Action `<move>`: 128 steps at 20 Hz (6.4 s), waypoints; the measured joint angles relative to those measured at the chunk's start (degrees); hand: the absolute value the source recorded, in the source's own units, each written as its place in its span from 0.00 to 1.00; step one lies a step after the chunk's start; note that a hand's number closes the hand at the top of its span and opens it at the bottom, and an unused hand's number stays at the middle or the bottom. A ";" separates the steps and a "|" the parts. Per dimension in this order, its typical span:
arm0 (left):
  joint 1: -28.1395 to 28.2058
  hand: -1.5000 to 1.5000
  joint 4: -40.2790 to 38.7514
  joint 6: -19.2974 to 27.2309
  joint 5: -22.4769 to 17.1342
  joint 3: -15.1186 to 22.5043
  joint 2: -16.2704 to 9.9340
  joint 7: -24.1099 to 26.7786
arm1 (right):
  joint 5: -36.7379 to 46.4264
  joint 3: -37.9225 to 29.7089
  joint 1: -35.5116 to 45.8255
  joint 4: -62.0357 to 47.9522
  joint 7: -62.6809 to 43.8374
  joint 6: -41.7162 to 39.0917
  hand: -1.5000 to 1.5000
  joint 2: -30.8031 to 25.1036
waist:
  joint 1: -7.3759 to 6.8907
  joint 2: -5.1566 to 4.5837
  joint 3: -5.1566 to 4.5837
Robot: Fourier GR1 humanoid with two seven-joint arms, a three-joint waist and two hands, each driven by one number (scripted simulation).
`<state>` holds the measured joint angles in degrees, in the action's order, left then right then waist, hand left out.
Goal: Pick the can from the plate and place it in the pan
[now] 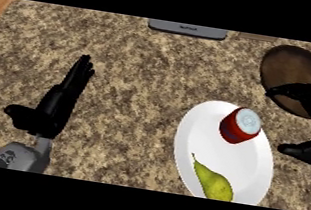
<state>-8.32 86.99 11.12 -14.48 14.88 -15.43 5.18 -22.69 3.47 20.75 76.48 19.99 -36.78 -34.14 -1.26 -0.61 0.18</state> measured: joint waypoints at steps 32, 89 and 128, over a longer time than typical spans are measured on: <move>4.85 0.50 1.60 -0.01 5.90 2.36 4.48 3.23 | 52.84 28.23 17.23 -9.25 13.71 7.23 0.00 -5.78 | 0.57 0.49 -0.17; 9.10 0.50 4.78 -4.81 10.01 -4.31 8.12 0.27 | 75.99 5.23 13.93 -14.43 -24.85 39.31 1.00 23.55 | 4.25 2.17 -0.44; 5.19 0.50 3.96 -8.27 12.18 -3.27 10.53 0.43 | 62.51 -31.25 25.56 -48.68 -4.88 71.86 0.00 5.59 | -1.98 -0.72 0.03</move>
<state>-3.13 90.95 2.86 -2.30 11.60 -4.90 5.61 39.82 -27.77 46.31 27.80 15.11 35.07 -28.55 -3.24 -1.32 0.22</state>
